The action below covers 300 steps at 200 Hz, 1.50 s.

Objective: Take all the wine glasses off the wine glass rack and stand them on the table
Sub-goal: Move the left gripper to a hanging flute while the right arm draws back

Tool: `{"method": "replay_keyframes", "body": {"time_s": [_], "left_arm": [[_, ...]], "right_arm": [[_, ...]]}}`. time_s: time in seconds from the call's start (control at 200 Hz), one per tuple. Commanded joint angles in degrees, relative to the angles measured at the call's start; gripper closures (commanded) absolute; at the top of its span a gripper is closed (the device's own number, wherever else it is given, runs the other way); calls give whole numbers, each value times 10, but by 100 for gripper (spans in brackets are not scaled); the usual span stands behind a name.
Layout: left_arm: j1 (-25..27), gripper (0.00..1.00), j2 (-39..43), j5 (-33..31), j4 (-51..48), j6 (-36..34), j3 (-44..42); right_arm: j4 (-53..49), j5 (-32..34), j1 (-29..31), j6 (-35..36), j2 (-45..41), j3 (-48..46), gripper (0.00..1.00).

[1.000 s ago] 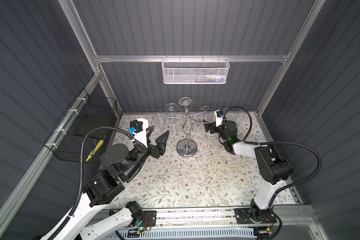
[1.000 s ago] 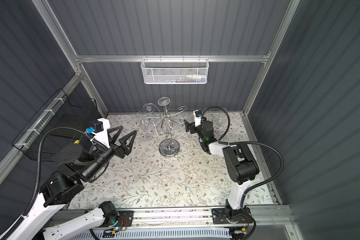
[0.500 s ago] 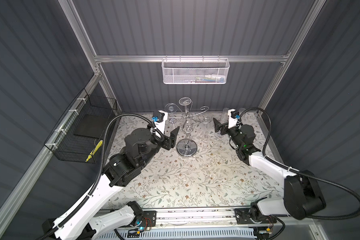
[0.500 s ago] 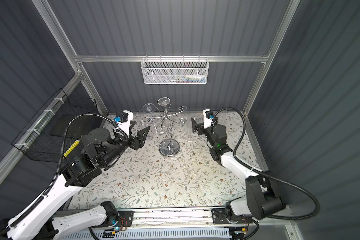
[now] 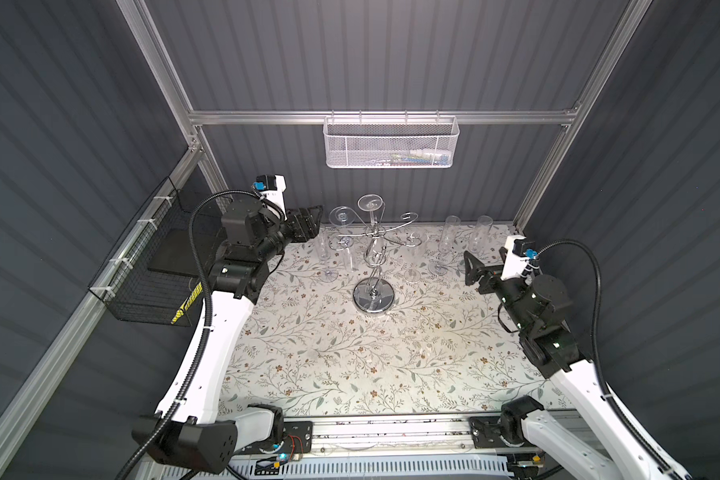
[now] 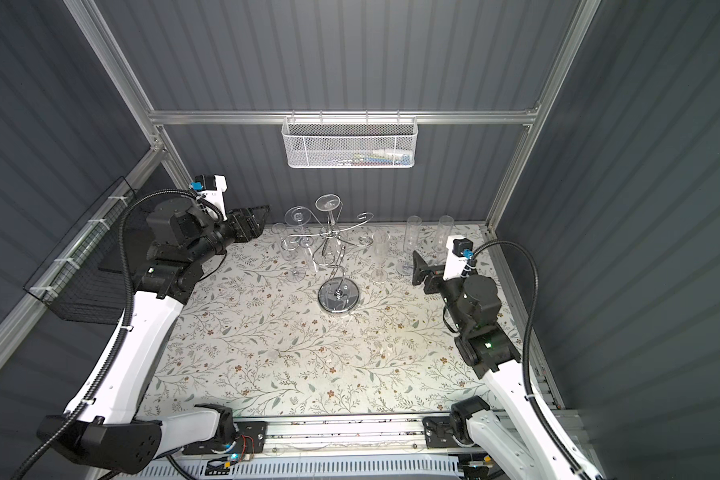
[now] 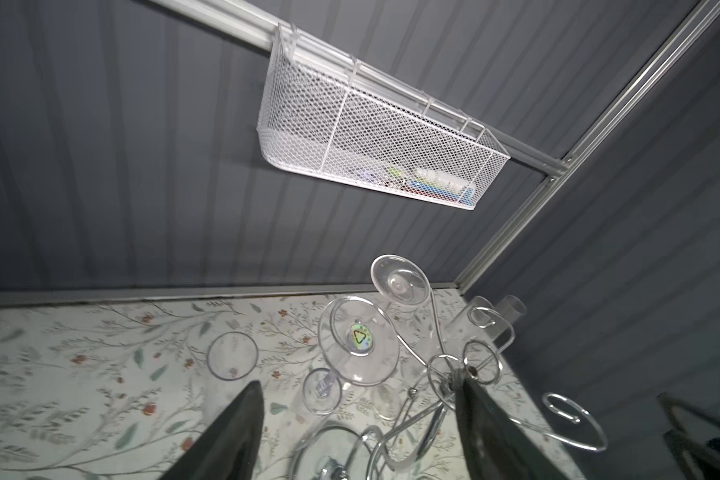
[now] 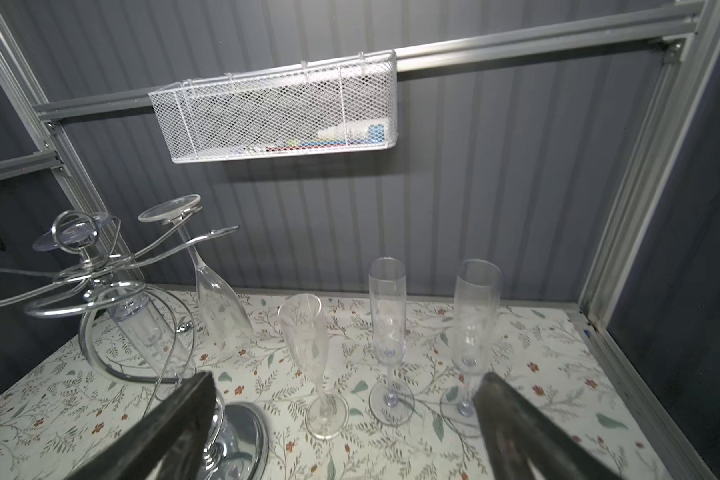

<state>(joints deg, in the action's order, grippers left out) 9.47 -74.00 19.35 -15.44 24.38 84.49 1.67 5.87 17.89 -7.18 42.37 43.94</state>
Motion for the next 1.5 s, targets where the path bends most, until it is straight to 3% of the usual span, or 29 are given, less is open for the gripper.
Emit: {"method": "replay_keyframes", "body": {"time_s": [0.0, 0.24, 0.385, 0.63, 0.825, 0.955, 1.311, 1.496], "left_arm": [[-33, 27, -18, 125, 72, 133, -6], [-40, 31, -72, 206, 197, 274, -68], [-40, 35, -87, 183, 194, 291, -80], [-39, 36, -115, 225, 247, 346, -108], [-36, 41, -151, 267, 402, 452, -138], [-34, 43, -160, 263, 385, 437, -130], [-32, 63, -173, 261, 403, 448, -131], [-30, 64, -173, 264, 397, 445, -128]], "right_arm": [[-132, 24, -2, -40, -48, 6, 1], [-202, 36, -2, -112, -134, -18, 1], [-215, 36, -2, -134, -149, -29, 1], [-221, 34, -2, -151, -139, -33, 1], [-212, 39, -2, -172, -138, -50, 1], [-208, 40, -2, -174, -138, -58, 1], [-206, 50, -2, -176, -135, -64, 1], [-206, 48, -2, -180, -130, -65, 1]]}}
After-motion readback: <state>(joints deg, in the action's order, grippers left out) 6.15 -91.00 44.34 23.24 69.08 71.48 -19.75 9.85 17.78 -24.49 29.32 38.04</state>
